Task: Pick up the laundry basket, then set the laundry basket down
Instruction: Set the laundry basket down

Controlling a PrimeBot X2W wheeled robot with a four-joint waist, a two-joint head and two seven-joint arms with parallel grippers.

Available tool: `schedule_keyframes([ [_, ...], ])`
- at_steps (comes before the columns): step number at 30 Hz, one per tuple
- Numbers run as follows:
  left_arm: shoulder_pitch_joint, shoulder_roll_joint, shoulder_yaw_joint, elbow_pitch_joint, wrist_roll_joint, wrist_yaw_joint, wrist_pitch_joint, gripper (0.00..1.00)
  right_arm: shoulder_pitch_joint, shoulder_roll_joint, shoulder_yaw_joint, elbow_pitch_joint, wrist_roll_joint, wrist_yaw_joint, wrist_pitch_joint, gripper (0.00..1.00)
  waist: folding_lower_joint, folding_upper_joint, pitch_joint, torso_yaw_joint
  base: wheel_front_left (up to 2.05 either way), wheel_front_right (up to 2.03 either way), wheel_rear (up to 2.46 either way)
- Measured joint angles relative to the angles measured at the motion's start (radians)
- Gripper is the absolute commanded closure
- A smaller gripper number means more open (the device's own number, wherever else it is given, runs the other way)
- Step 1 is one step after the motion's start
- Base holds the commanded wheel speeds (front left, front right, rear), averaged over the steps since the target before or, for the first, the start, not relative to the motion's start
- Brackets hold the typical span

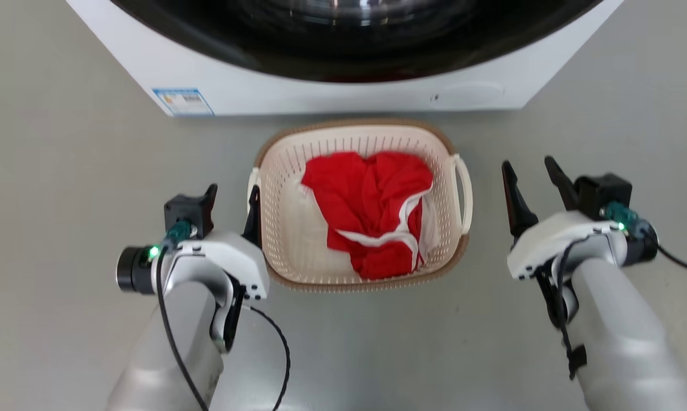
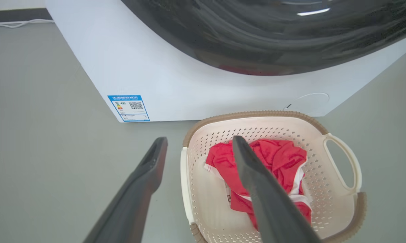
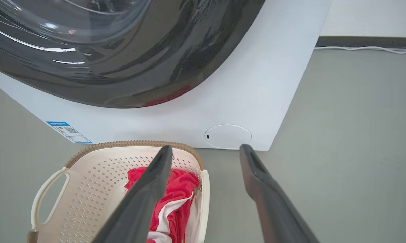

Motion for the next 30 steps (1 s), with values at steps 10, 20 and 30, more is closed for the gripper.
schedule_keyframes([
  [10,0.155,-0.003,0.105,-0.138,0.007,-0.012,0.000,0.00,0.149,0.006,-0.049,-0.128,-0.041,0.000,0.000,0.00,0.0000,0.0000,-0.133,0.003,0.00,0.00,0.00],
  [20,0.309,-0.010,0.181,-0.243,0.033,-0.044,0.000,0.00,0.309,0.009,-0.085,-0.271,-0.064,0.000,0.000,0.00,0.0000,0.0000,-0.243,0.001,0.00,0.00,0.00],
  [30,0.444,-0.012,0.236,-0.327,0.051,-0.062,0.000,0.00,0.464,0.012,-0.091,-0.358,-0.064,0.000,0.000,0.00,0.0000,0.0000,-0.355,0.012,0.00,0.00,0.00],
])
